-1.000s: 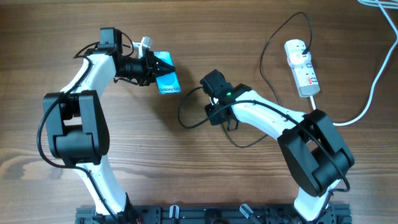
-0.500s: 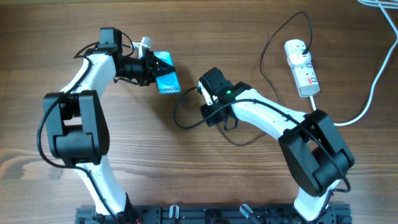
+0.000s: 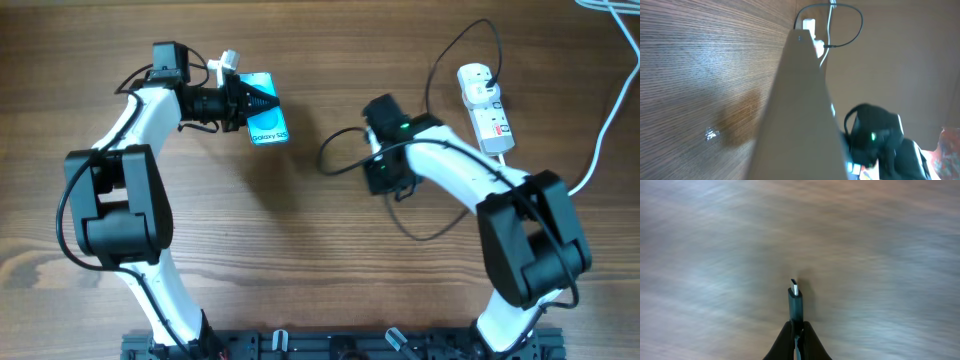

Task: Plug charger to phone and switch on socket
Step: 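Lift the cable plug with the right gripper toward the phone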

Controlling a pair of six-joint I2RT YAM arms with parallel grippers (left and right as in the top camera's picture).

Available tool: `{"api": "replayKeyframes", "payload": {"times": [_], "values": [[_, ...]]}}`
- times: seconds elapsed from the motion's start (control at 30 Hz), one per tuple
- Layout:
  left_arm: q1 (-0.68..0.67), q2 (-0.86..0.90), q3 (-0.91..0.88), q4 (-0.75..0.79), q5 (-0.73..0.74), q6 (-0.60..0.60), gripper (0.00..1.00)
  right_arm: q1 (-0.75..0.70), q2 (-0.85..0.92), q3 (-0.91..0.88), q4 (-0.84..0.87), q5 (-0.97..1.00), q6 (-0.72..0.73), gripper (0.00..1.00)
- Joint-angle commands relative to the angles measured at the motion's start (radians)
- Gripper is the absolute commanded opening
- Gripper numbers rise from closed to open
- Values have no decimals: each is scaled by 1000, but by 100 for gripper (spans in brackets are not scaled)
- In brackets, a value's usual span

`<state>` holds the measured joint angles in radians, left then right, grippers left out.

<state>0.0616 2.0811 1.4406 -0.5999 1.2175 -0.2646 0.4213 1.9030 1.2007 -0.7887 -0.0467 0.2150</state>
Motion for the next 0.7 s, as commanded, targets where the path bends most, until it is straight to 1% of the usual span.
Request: {"api": "replayKeyframes", "payload": {"times": [0.0, 0.1, 0.13, 0.17, 0.2, 0.27, 0.37, 0.4, 0.43, 0.5, 0.6, 0.67], "values": [[8, -24, -3, -17, 46, 14, 4, -55, -25, -23, -2, 47, -5, 4], [8, -24, -3, -23, 46, 14, 4, -79, -25, -31, -1, 46, -7, 6], [8, -24, -3, -22, 46, 14, 4, -82, -25, -31, -2, 46, -7, 15], [8, -24, -3, -22, 46, 14, 4, -82, -25, -31, -2, 46, -6, 38], [8, -24, -3, -22, 46, 14, 4, -82, -25, -31, -3, 45, -6, 46], [8, -24, -3, -22, 46, 14, 4, -81, -24, -31, -16, 45, -3, 50], [8, -24, -3, -22, 46, 14, 4, -82, -24, -31, -28, 45, -3, 52], [8, -24, -3, -22, 46, 14, 4, -81, -24, -31, -27, 45, -2, 50], [8, -24, -3, -22, 46, 14, 4, -81, -24, -31, -24, 39, -3, 45], [8, -24, -3, -22, 46, 14, 4, -81, -24, -31, -24, 2, -3, 37], [8, -24, -3, -22, 46, 14, 4, -73, -18, -32, -23, 6, -5, 30], [8, -24, -3, -22, 46, 14, 4, -70, -13, -32, -17, 13, -6, 29]]}}
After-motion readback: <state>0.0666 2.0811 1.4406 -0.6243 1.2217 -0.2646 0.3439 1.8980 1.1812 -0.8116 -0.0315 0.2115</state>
